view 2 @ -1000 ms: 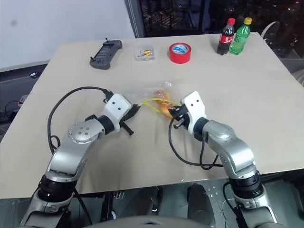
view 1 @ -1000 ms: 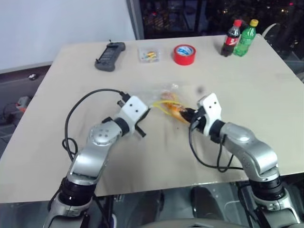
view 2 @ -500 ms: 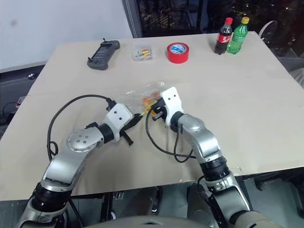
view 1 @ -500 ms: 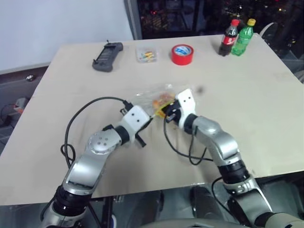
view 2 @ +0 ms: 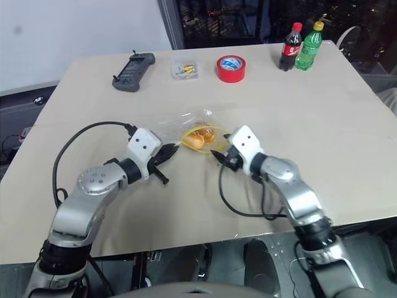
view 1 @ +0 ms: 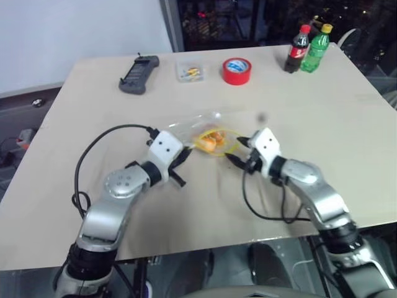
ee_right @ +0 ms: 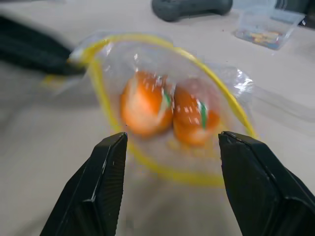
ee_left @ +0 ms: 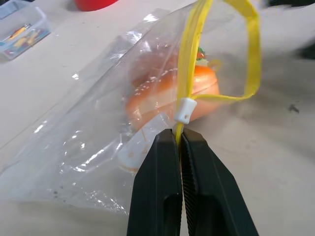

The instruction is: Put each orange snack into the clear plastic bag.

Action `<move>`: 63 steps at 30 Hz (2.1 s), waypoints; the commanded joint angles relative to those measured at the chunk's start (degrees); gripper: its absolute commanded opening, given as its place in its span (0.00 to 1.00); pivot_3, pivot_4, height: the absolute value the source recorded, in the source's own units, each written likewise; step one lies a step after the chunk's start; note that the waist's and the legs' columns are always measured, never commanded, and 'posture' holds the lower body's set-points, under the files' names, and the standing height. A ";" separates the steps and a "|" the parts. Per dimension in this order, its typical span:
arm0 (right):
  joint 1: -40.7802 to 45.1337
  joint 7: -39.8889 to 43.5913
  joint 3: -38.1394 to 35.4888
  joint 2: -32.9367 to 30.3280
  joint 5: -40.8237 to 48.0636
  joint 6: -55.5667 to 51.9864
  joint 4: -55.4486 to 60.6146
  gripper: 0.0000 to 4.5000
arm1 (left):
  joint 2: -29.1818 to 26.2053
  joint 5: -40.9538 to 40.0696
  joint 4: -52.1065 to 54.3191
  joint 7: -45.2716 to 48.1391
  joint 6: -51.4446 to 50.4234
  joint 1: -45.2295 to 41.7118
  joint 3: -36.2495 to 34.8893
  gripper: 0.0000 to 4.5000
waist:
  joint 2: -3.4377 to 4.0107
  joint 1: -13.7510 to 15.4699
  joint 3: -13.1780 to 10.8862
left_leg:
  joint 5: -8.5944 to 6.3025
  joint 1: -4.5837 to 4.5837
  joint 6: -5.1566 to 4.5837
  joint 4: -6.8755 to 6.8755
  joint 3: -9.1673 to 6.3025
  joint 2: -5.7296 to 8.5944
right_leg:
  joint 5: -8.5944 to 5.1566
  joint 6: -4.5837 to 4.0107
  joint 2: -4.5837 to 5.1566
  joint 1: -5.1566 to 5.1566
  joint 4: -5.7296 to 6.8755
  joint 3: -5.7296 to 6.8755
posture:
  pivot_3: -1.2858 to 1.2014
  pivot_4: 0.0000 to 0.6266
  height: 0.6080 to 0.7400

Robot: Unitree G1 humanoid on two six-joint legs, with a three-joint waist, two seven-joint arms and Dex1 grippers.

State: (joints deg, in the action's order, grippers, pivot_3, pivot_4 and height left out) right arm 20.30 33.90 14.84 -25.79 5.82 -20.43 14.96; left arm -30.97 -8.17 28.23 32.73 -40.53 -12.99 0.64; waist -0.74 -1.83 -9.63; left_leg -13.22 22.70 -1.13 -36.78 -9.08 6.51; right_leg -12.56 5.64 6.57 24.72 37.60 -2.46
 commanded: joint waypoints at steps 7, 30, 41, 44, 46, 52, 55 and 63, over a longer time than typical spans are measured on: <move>7.91 -5.89 5.61 -2.67 -19.59 18.44 -15.15 0.67 | -1.06 -4.18 2.03 1.04 -0.64 -1.29 -2.06 0.00 | -0.04 -0.49 -0.01 | 0.12 -0.06 0.19 -0.02 0.14 -0.12 | 0.01 -0.01 -0.08 0.00 0.03 -0.08 | 0.52 0.24 1.00; 25.94 -10.03 -1.06 -5.35 -26.10 31.48 -34.41 0.01 | -0.90 -1.74 -13.49 -2.48 11.22 -15.98 -1.79 0.00 | -0.17 0.56 -0.20 | 0.13 -0.03 0.21 -0.10 0.09 -0.07 | 0.06 -0.09 -0.11 -0.03 0.02 -0.07 | 0.52 0.24 1.00; 14.24 -3.50 -7.28 -16.49 -22.46 26.16 -17.59 0.01 | -0.53 6.59 -18.77 -3.01 35.95 -13.04 2.95 0.00 | -0.34 0.32 -0.25 | 0.15 0.29 0.29 0.48 0.20 -0.35 | 0.21 -0.23 -0.24 0.23 -0.88 -0.11 | 0.52 0.24 1.00; 2.68 -2.24 -7.71 -16.97 -21.84 22.94 -9.50 0.01 | 0.34 8.33 -14.01 -3.58 36.80 -4.95 4.93 0.00 | -0.34 -0.01 -0.24 | 0.11 0.70 0.23 0.43 0.33 -0.35 | 0.21 -0.23 -0.22 0.65 -0.85 -0.20 | 0.52 0.24 1.00; -4.03 -1.75 -8.57 -16.63 -21.23 20.01 -4.22 0.18 | 0.62 9.60 -11.57 -3.51 36.73 -0.88 6.17 0.00 | -0.32 0.17 -0.25 | 0.11 1.00 0.23 0.23 0.33 -0.35 | 0.23 -0.22 -0.22 0.93 -0.73 -0.20 | 0.52 0.24 1.00; -16.29 6.83 -14.02 -19.81 -13.61 11.38 15.65 0.60 | -0.55 15.59 -7.99 -3.80 35.94 2.34 7.61 0.00 | -0.03 0.98 -0.49 | 0.03 0.65 0.03 -0.23 0.65 -0.69 | 0.78 -0.10 -0.63 0.48 -0.65 -0.38 | 0.52 0.24 1.00; -10.16 7.91 -8.09 -16.43 -13.23 7.74 20.12 0.60 | -1.29 15.57 -7.22 -2.14 35.22 1.64 7.73 0.00 | -0.16 0.74 -0.60 | -0.16 -0.73 0.25 -0.29 0.71 -0.91 | 0.54 0.06 -0.75 -1.10 -0.94 -0.31 | 0.52 0.24 1.00; 8.94 6.74 10.00 -3.25 -23.58 13.15 5.35 0.60 | -0.95 15.11 -5.89 0.27 32.39 -0.78 8.43 0.00 | -0.19 0.26 -0.62 | -0.01 -0.87 0.04 -0.34 0.71 -1.20 | 0.88 0.06 -0.71 -1.07 -0.88 0.17 | 0.52 0.24 1.00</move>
State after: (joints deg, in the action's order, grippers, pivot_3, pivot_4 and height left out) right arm 27.48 41.46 23.75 -29.80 -15.95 -9.35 22.23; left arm -31.87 7.23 19.64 32.65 -7.68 -13.10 9.56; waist -0.94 -1.58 -10.25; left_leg -13.24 21.90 -1.08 -37.10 -8.38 5.33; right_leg -11.60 5.55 5.88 23.70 36.72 -2.29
